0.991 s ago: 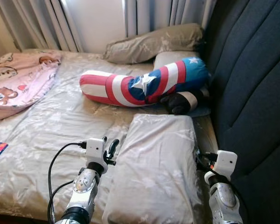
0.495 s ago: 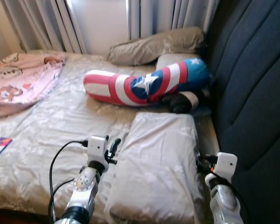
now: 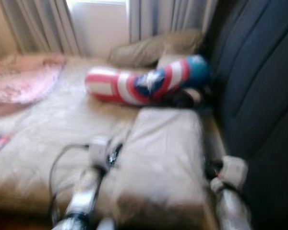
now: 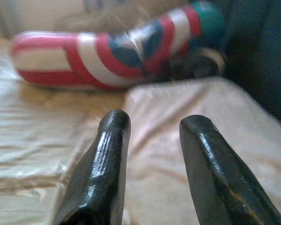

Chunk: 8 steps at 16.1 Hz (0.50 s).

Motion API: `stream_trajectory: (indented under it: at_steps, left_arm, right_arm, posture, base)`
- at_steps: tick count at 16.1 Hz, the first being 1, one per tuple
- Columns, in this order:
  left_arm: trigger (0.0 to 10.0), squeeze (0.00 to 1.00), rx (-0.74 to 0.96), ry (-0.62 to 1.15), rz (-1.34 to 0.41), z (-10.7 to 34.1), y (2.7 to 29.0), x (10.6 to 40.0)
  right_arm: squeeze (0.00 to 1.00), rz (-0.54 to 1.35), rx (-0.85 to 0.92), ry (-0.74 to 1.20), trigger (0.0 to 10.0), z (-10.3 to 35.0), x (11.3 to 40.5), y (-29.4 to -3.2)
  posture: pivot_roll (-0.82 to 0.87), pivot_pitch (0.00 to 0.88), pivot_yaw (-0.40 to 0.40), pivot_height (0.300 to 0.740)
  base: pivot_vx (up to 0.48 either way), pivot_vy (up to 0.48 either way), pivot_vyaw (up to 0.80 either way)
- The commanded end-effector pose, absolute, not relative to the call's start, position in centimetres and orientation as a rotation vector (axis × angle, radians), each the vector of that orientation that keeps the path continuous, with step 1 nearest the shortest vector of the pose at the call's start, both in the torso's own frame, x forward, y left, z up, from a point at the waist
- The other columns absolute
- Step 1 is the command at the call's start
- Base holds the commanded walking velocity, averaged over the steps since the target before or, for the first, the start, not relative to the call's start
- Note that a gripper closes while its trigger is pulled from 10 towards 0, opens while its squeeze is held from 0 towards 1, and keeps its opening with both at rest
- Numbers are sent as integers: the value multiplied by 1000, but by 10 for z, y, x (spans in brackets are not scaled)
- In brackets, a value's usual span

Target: Clean up the room

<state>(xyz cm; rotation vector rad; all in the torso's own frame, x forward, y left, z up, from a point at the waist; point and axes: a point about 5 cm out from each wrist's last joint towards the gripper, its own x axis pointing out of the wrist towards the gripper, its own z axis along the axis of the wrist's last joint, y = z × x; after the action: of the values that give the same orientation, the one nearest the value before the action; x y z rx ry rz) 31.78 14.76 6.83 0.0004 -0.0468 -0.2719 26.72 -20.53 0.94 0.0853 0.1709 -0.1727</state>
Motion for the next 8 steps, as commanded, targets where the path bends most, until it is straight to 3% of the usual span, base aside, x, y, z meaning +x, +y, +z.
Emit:
stream_trajectory:
  at_steps: [1, 8]
  left_arm:
    - [10000, 0, 0, 14, -249, 55, 157, 310]
    - [10000, 0, -44, 29, -256, 57, 155, 313]
  right_arm:
    - [0, -149, 98, 149, 10000, 16, 276, -197]
    - [0, -159, 107, 155, 10000, 15, 276, -197]
  posture:
    - [-19, 6, -42, 656]
    - [-16, 12, -40, 656]
  base:
    - [0, 0, 0]
    - [0, 0, 0]
